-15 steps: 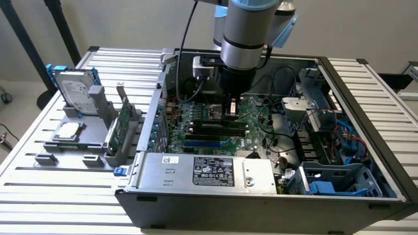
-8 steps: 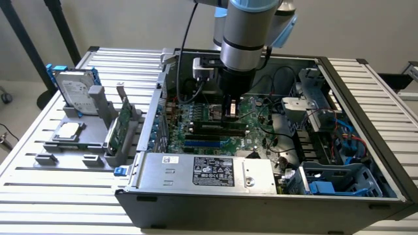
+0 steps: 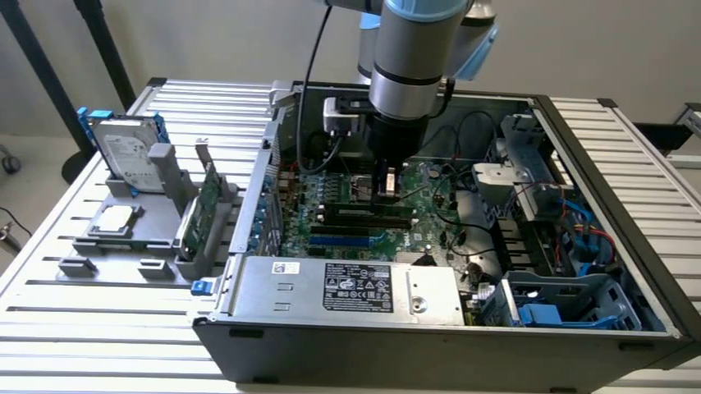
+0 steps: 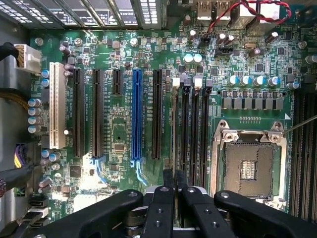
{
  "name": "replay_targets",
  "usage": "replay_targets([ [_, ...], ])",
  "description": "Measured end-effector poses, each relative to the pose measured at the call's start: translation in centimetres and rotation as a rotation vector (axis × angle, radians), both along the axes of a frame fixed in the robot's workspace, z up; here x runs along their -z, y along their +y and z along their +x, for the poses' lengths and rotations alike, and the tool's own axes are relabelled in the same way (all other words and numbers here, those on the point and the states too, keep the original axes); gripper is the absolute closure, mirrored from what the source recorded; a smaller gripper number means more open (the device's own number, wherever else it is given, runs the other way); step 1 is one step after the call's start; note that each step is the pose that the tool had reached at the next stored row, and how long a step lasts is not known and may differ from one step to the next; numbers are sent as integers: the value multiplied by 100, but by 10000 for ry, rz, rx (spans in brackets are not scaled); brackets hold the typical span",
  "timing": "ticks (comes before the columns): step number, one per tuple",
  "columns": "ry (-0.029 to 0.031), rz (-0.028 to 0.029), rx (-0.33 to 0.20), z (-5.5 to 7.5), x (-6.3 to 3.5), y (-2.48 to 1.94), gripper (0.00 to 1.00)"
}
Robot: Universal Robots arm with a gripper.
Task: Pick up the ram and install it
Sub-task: 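Insert the ram into the slot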
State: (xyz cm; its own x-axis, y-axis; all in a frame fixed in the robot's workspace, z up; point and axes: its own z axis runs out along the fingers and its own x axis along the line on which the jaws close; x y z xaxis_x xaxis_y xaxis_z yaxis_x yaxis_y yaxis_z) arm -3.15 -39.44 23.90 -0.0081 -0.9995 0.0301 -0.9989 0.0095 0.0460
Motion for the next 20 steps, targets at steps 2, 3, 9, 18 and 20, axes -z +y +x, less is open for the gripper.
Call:
replay_targets([
  [2,-8,-9,0,0,4,2,87],
  [3,-12,-12,1,0,7,4,87],
  [9,-34,-26,1,-1,20,14,87],
  [18,-64,-27,45,-15,35,16,87],
  [20,-69,-27,63,-15,39,17,87],
])
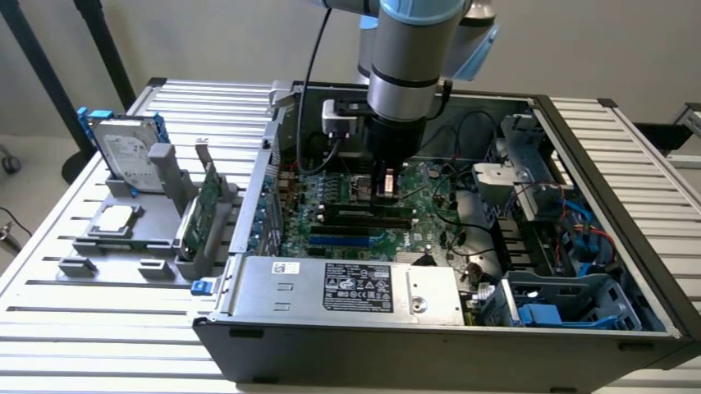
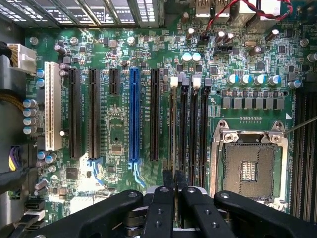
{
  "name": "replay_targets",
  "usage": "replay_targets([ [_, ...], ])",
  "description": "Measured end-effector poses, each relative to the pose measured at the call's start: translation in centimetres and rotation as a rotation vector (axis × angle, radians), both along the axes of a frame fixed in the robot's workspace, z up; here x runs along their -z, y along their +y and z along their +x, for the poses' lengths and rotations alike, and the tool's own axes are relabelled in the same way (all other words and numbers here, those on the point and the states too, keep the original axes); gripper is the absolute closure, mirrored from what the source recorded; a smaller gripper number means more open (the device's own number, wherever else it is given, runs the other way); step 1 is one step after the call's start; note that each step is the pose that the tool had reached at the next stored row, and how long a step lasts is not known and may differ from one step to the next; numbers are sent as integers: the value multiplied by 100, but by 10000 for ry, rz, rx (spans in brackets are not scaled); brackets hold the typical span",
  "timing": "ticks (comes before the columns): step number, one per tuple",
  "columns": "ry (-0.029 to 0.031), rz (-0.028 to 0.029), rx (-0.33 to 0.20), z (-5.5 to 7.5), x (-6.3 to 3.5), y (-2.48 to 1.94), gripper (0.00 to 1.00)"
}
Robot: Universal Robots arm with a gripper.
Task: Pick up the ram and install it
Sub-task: 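Insert the ram into the slot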
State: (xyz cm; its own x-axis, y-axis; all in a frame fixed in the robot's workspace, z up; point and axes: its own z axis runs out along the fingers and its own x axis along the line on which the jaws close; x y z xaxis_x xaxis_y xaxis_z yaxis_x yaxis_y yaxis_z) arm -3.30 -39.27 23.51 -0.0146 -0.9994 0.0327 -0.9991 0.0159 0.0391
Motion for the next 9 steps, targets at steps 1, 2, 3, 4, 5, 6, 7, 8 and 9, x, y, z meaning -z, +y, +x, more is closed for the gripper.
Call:
replay_targets([
  [1,-2,-1,11,-1,1,1,87],
  [2,-4,-1,23,-1,3,1,87],
  [3,-5,-2,38,-2,5,2,87],
  [4,-6,-1,63,-2,7,3,87],
  [5,-7,-2,92,-3,8,4,87],
  [6,-6,-2,122,-3,9,5,87],
  [7,-8,0,150,-3,11,7,87],
  [8,-9,-1,172,-3,12,8,87],
  [9,-9,-2,189,-3,12,10,87],
])
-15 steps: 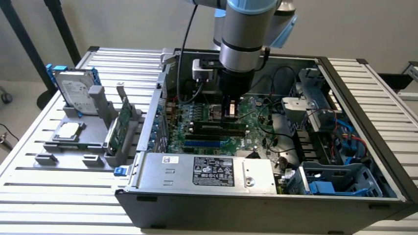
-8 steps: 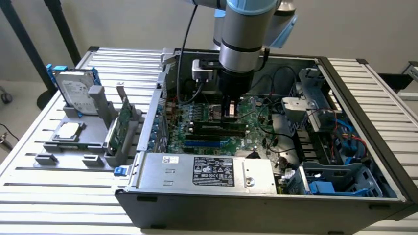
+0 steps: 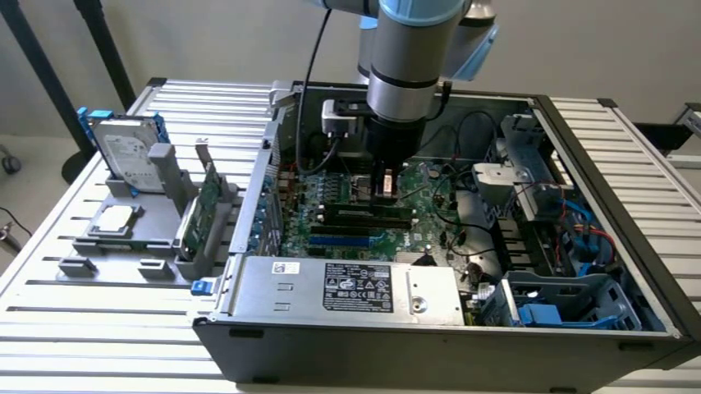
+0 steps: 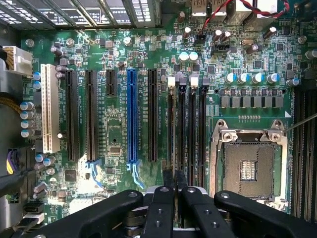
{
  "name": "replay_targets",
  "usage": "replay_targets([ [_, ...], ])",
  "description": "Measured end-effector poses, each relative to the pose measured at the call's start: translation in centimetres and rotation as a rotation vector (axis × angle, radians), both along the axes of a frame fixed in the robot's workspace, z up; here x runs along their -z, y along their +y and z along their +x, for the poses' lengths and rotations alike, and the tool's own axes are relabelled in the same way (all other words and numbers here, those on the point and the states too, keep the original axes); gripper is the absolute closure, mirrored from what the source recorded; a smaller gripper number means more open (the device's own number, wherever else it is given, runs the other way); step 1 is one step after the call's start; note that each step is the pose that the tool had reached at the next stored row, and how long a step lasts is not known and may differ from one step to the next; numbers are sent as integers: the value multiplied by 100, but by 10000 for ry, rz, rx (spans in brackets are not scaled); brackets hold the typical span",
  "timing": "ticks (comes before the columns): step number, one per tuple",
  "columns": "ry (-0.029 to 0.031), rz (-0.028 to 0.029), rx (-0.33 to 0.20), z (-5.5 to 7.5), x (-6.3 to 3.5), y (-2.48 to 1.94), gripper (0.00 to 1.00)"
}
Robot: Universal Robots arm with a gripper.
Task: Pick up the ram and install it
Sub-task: 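Insert the ram into the slot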
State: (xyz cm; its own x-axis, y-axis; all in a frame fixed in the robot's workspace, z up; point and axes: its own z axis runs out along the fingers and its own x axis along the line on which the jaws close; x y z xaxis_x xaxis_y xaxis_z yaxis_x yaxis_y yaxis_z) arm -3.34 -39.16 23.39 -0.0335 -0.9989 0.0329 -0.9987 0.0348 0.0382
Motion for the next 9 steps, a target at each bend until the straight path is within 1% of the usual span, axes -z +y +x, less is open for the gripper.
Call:
replay_targets([
  [3,-8,-10,12,0,3,1,87],
  [9,-10,-9,10,0,4,-5,87],
])
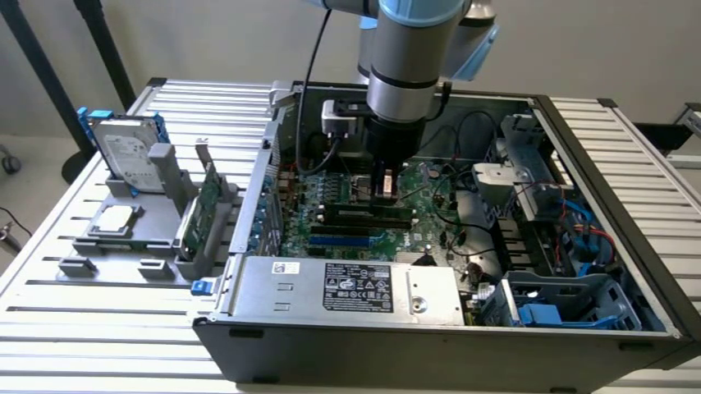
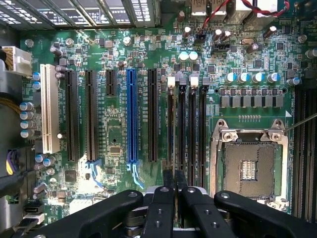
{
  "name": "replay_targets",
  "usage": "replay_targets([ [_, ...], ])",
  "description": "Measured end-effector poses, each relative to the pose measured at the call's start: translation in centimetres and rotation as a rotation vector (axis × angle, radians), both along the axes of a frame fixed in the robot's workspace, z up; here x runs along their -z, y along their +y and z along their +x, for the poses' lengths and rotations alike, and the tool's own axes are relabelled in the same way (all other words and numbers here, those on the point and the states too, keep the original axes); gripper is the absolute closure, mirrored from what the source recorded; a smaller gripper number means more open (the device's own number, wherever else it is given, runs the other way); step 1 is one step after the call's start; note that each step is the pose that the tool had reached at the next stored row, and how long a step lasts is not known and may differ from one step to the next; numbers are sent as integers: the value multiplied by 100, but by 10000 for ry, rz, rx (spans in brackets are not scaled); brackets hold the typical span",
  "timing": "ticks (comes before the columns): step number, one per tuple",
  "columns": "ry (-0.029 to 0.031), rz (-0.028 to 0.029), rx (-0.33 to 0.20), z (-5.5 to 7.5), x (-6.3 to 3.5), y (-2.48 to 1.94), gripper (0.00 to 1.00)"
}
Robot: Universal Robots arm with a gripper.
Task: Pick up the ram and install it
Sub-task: 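Insert the ram into the slot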
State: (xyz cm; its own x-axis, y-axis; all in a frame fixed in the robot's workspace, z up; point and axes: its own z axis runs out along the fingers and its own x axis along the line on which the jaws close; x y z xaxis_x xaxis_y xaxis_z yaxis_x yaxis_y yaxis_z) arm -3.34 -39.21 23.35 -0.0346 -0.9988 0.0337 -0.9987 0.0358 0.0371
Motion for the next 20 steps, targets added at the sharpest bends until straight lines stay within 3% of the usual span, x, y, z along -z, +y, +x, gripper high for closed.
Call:
replay_targets([
  [20,-8,-1,-121,0,0,-21,87],
])
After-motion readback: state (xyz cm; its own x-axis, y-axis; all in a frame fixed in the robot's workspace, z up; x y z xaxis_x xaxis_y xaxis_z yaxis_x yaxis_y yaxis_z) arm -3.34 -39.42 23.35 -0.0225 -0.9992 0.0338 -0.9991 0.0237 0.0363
